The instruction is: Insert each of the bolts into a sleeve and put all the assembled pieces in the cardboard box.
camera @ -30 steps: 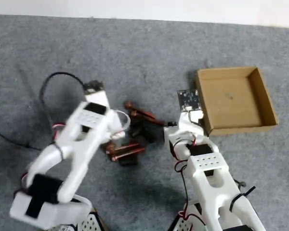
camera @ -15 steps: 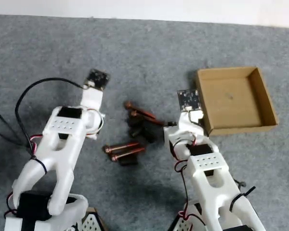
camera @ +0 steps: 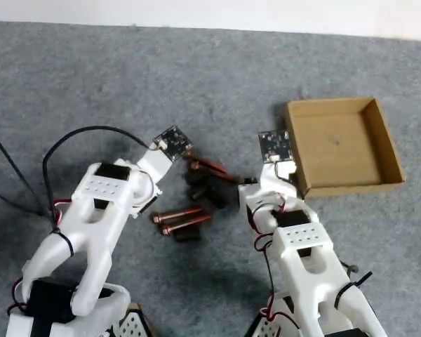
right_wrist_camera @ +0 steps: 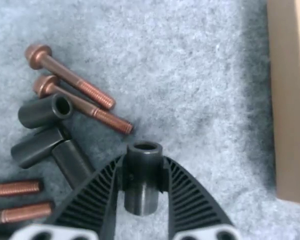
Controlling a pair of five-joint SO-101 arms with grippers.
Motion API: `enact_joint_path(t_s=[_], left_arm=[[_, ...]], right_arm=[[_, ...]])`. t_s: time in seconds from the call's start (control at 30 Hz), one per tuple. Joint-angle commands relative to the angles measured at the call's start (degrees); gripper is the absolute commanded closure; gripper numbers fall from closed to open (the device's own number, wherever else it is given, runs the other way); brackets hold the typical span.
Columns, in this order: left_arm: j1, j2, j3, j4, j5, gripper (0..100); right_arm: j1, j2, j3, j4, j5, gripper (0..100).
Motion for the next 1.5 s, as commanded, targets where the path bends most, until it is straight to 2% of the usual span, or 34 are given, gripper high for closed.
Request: enact_joint_path(t_s=[0.0, 0.1, 0.2, 0.37, 0.43, 0.5, 0.67, 0.77, 0.87, 0.93, 1.07, 1.13, 1.17, 1.23, 1.37, 1.47], left_arm=[[-0.22, -3.12, -0.13, 0.44, -0.88, 100], [-5.05, -3.03, -0.31, 0.09, -7.21, 100], [-11.21, -2.86, -0.92, 0.09, -17.32, 100], [-20.7, -2.77, -4.26, 3.87, -45.45, 100], [-24.04, -2.68, -7.08, 7.21, -54.07, 100], [-25.71, -2.59, -11.56, 10.9, -56.18, 100], [-24.75, -2.51, -16.57, 17.14, -55.21, 100], [-22.55, -2.51, -16.57, 17.14, -49.49, 98], [-21.58, -2.51, -16.4, 17.32, -46.77, 87], [-21.49, -2.51, -16.4, 17.23, -41.67, 81], [-21.49, -2.51, -16.75, 17.14, -35.96, 79], [-21.49, -2.68, -16.75, 14.42, -28.75, 79], [-21.49, -2.95, -16.75, 12.92, -22.68, 79], [-21.93, -3.03, -16.75, 11.34, -6.07, 78], [-23.16, -2.68, -16.4, 13.27, 34.29, 78], [-22.46, -2.86, -15.16, 13.19, 55.3, 78]], right_arm=[[1.01, -1.71, -0.57, -1.54, 0.79, 99.4], [1.27, -1.71, -0.57, -1.54, 3.43, 99.4], [1.27, -1.71, -0.57, -1.54, 3.78, 99.4], [1.27, -1.71, -0.48, -1.54, 3.87, 99.4], [1.45, -1.71, -0.48, -1.54, 3.87, 99.4], [1.45, -1.71, -0.48, -1.54, 3.87, 99.4], [1.45, -1.71, -0.48, -1.54, 3.87, 99.4], [1.45, -1.71, -0.48, -1.54, 3.87, 99.4], [1.45, -1.71, -0.48, -1.54, 3.87, 99.4], [1.45, -1.71, -0.48, -1.54, 3.87, 99.4], [1.45, -1.71, -0.48, -1.54, 3.87, 99.4], [1.45, -1.71, -0.48, -1.54, 3.87, 99.4], [1.45, -1.71, -0.48, -1.54, 3.87, 99.4], [1.45, -1.71, -0.48, -1.54, 3.87, 99.4], [1.45, -1.71, -0.48, -1.54, 3.87, 99.4], [1.45, -1.71, -0.48, -1.54, 3.87, 99.4]])
